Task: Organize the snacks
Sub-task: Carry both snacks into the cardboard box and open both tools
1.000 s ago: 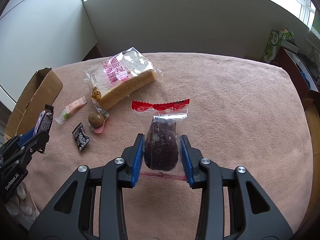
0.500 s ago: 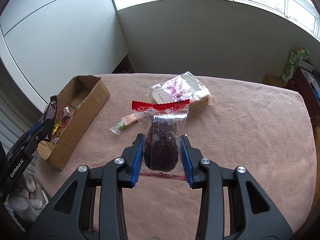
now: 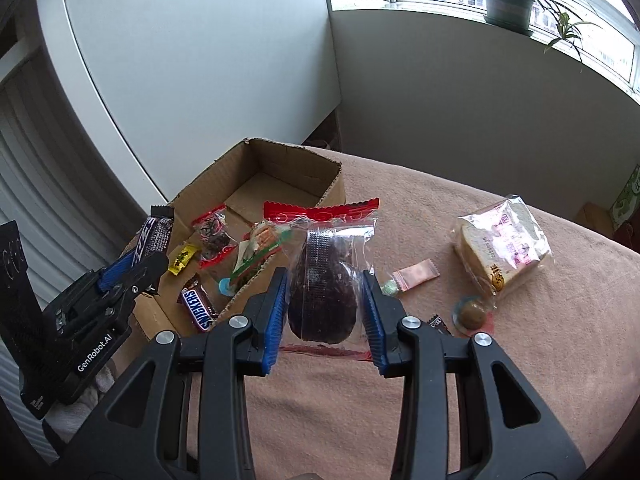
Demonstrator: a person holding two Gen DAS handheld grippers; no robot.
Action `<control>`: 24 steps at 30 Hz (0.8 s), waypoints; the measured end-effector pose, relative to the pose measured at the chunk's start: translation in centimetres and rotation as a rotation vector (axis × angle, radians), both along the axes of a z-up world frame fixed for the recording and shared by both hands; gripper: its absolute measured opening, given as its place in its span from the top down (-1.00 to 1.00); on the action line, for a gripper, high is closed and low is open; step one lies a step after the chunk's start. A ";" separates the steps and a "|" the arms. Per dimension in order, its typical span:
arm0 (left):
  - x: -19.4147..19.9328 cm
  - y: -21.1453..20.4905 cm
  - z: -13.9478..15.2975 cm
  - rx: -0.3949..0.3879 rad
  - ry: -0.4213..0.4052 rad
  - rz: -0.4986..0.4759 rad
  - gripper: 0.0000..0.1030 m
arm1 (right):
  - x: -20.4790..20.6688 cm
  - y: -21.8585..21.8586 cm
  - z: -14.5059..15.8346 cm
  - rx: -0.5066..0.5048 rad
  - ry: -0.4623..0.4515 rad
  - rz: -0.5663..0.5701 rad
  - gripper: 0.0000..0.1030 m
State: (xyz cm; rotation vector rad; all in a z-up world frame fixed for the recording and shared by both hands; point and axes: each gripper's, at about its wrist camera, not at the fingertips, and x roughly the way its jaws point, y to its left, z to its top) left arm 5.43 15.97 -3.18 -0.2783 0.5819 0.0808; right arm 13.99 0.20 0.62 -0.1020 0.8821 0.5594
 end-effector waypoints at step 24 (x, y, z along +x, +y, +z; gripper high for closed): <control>-1.6 3.5 -0.5 -0.036 -0.038 0.029 -0.24 | 2.1 7.4 0.5 -0.020 -0.041 -0.057 -0.80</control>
